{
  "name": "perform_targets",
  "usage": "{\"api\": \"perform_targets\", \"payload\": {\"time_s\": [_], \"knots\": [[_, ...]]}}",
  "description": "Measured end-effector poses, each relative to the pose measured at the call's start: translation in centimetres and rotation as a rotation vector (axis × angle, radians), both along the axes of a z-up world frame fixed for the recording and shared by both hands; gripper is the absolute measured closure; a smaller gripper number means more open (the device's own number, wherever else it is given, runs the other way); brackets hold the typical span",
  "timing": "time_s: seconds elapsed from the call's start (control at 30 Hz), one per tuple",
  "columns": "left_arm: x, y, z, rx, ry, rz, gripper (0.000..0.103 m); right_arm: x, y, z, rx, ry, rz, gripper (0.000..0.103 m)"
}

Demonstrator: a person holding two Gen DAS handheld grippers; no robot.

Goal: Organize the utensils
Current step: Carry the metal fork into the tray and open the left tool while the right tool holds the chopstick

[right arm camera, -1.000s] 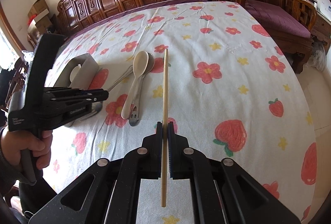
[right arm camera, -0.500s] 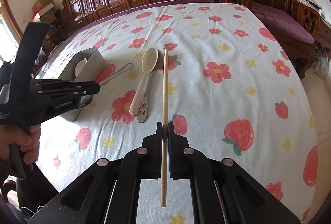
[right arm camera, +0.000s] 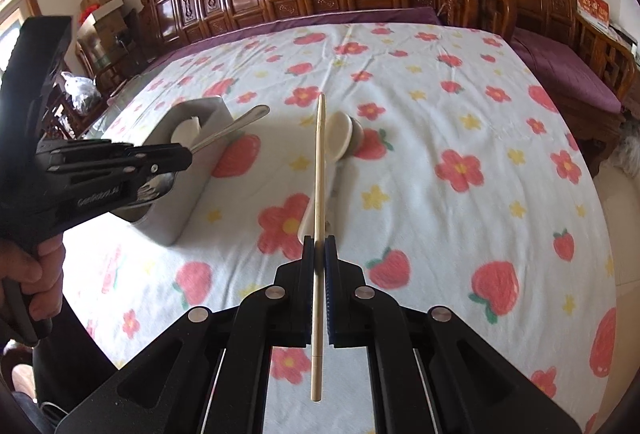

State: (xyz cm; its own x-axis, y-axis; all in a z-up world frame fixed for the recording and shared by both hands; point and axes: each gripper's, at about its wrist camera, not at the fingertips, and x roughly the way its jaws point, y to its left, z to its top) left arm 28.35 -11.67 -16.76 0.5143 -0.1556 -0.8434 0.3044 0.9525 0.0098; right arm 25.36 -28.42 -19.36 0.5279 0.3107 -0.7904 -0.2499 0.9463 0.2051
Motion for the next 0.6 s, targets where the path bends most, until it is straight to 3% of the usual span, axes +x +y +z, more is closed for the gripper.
{"api": "perform_targets", "payload": {"time_s": [0.27,0.6], "knots": [[0.0,4.6,1.0,-0.013,-0.020,0.058,0.097,1.1,4.0,1.6,-0.005,-0.018,0.046,0.097],[0.2,11.0,-1.2,-0.026,0.013,0.164,0.097,1.5,8.7,2.7,-0.034,-0.018,0.109,0.097]]}}
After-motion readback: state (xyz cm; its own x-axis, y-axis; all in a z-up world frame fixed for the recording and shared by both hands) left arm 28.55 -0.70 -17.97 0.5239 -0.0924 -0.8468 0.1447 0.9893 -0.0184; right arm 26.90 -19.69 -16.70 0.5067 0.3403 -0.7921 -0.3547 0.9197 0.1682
